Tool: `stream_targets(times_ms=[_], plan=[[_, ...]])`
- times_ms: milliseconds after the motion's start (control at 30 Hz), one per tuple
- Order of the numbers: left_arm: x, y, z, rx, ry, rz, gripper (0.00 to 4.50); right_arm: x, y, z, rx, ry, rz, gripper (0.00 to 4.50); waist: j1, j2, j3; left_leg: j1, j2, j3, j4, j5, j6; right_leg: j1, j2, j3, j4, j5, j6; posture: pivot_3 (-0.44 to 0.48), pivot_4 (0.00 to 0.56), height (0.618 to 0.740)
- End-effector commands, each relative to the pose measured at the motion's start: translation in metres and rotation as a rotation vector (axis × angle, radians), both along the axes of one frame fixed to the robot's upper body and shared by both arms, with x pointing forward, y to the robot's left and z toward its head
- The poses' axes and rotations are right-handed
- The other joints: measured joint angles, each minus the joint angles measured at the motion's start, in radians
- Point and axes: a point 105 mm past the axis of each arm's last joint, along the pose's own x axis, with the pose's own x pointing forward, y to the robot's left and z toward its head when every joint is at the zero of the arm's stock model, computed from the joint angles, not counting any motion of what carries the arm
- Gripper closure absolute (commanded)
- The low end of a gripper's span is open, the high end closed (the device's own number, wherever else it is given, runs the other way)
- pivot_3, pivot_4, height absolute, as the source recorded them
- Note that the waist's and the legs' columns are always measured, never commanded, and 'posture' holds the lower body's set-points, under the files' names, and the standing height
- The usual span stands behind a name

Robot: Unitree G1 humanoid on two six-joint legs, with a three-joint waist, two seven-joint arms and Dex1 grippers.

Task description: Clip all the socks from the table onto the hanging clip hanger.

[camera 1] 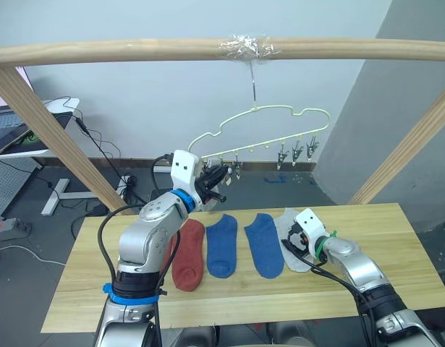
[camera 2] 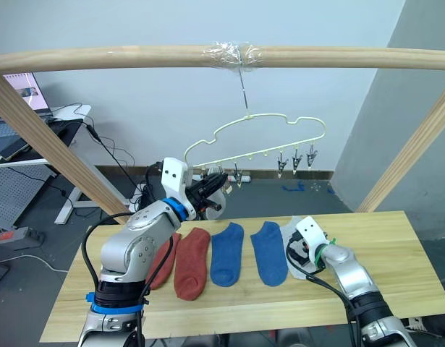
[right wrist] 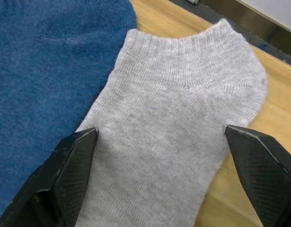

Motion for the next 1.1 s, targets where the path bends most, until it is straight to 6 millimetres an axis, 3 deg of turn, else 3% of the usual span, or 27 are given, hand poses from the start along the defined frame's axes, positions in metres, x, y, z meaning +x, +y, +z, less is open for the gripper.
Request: stream_targets(times_ms=[33, 133, 433, 500, 700, 933, 1100], plan=[[0.003, 0.001, 0.011, 0.002, -0.045, 0.011, 4.42, -0.002, 0.0, -0.006, -0.009, 0.015, 0.007, 0.0, 0.0, 0.0, 0.0, 0.0, 0.0, 0.0, 0.0, 0.0, 0.0, 0.0, 0.0, 0.001, 0.0, 0.0, 0.0, -0.041, 0.124, 0.74], [0.002, 0.002, 0.011, 0.006, -0.042, 0.008, 4.42, -0.006, -0.007, -0.013, -0.025, 0.026, 0.006, 0.62, 0.0, -0.001, -0.001, 0.001, -0.001, 0.0, 0.0, 0.0, 0.0, 0.0, 0.0, 0.004, -0.001, 0.001, 0.002, -0.04, 0.125, 0.74], [0.003, 0.0, 0.01, 0.013, -0.035, -0.002, 4.42, -0.012, -0.014, -0.014, -0.022, 0.015, 0.001, 3.94, 0.007, -0.002, -0.002, 0.001, -0.001, 0.001, 0.001, 0.0, 0.001, 0.0, 0.0, 0.006, -0.001, 0.003, 0.003, -0.045, 0.128, 0.74], [0.003, 0.0, 0.009, 0.013, -0.031, -0.008, 4.42, -0.012, -0.013, -0.008, -0.022, -0.012, 0.019, 4.46, 0.008, -0.002, -0.002, 0.001, -0.001, 0.001, 0.001, 0.0, 0.001, 0.0, 0.0, 0.006, -0.001, 0.003, 0.003, -0.043, 0.129, 0.74], [-0.002, 0.002, 0.003, -0.008, 0.045, -0.062, 4.42, -0.01, -0.004, 0.028, 0.019, -0.131, 0.1, 4.46, 0.009, -0.002, -0.002, 0.001, -0.001, 0.001, 0.0, 0.0, 0.001, -0.001, 0.0, 0.007, -0.001, 0.003, 0.003, -0.04, 0.13, 0.74], [-0.007, 0.005, 0.015, -0.273, 0.204, -0.142, 4.42, -0.028, 0.051, 0.094, 0.256, -0.229, 0.239, 4.46, 0.005, -0.002, -0.002, 0.001, 0.0, 0.0, 0.0, 0.0, 0.001, -0.002, 0.001, 0.007, -0.001, 0.003, 0.004, -0.047, 0.131, 0.74], [-0.01, 0.005, 0.028, -0.439, 0.277, -0.181, 4.42, -0.038, 0.086, 0.116, 0.337, -0.239, 0.325, 4.46, 0.013, -0.003, -0.001, 0.0, 0.0, 0.0, 0.001, 0.0, 0.001, -0.002, 0.001, 0.007, -0.002, 0.004, 0.004, -0.046, 0.135, 0.74]])
